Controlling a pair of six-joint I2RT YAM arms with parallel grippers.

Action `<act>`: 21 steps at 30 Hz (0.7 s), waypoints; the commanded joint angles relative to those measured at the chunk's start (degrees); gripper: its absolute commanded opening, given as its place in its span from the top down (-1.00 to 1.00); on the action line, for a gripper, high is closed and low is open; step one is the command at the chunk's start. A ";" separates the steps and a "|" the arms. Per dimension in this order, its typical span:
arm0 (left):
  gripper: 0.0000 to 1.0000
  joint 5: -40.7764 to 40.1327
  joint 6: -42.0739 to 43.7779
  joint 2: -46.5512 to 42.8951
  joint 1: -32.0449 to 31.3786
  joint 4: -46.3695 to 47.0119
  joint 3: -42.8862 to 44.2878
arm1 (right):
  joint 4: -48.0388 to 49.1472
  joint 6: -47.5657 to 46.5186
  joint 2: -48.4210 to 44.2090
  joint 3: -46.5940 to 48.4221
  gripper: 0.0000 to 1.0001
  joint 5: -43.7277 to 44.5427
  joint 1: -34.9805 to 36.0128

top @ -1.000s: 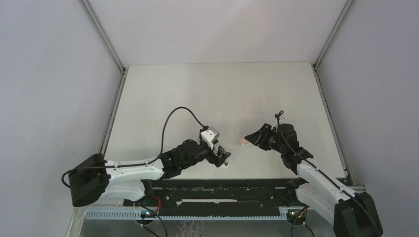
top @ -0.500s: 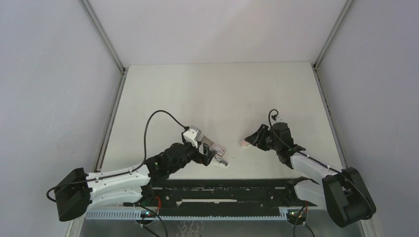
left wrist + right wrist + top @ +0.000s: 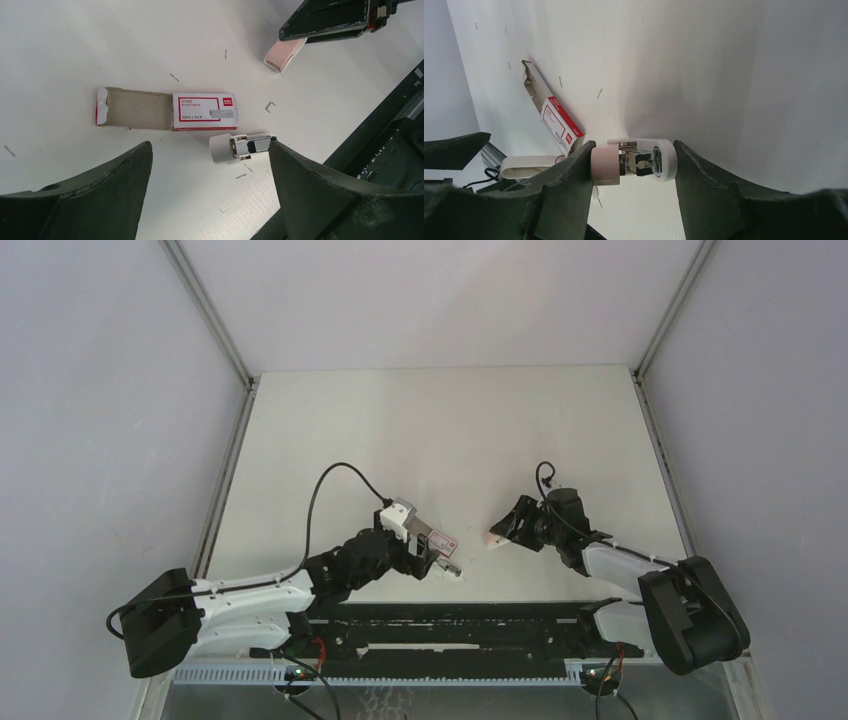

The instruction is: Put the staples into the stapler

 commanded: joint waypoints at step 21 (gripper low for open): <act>-0.80 1.42 -0.09 -3.20 1.39 1.52 1.03 | -4.06 -3.57 -3.99 1.63 -0.94 2.49 -2.80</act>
